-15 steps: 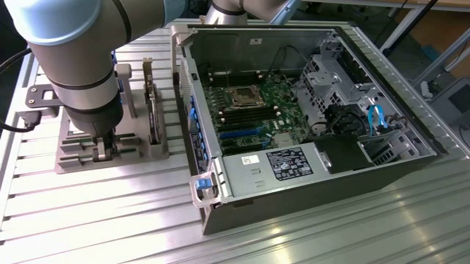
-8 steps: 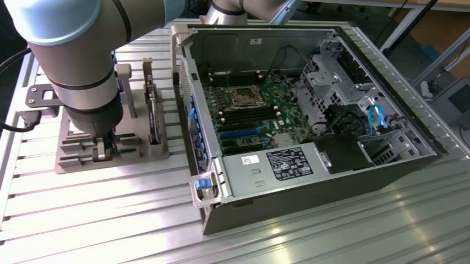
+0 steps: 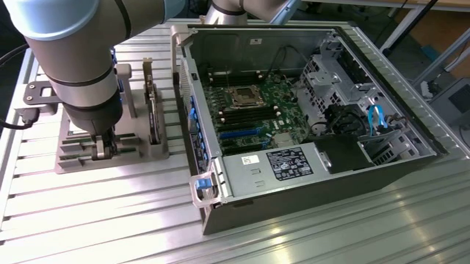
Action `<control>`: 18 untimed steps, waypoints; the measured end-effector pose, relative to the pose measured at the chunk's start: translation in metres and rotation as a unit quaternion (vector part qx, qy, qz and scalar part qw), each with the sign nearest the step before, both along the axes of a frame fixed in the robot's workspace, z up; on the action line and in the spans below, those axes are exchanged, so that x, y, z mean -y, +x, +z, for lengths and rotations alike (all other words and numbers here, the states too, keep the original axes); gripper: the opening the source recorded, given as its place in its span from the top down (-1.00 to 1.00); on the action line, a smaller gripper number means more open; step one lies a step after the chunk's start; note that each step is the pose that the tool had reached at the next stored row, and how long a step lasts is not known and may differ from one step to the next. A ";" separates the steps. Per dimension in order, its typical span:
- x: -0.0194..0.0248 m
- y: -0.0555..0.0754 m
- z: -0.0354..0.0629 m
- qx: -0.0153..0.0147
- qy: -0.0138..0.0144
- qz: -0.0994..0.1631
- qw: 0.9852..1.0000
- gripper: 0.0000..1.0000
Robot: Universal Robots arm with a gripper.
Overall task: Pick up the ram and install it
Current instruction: 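Pick up the ram and move it above insertion slot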
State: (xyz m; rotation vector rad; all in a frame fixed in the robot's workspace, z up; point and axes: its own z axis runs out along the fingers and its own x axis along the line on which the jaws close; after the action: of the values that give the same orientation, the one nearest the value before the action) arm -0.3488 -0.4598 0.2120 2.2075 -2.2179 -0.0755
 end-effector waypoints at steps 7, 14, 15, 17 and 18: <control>0.0000 0.000 0.0051 0.000 0.000 0.000 1.000 0.76; 0.0000 0.001 0.0117 0.000 0.000 0.000 1.000 0.76; 0.0000 0.001 0.0134 0.000 0.000 0.000 1.000 0.76; 0.0000 0.001 0.0169 0.000 0.000 0.000 1.000 0.76; 0.0000 0.002 0.0183 0.000 0.000 0.000 1.000 0.76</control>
State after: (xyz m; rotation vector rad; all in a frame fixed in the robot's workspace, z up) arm -0.3472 -0.4598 0.2303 2.2074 -2.2183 -0.0754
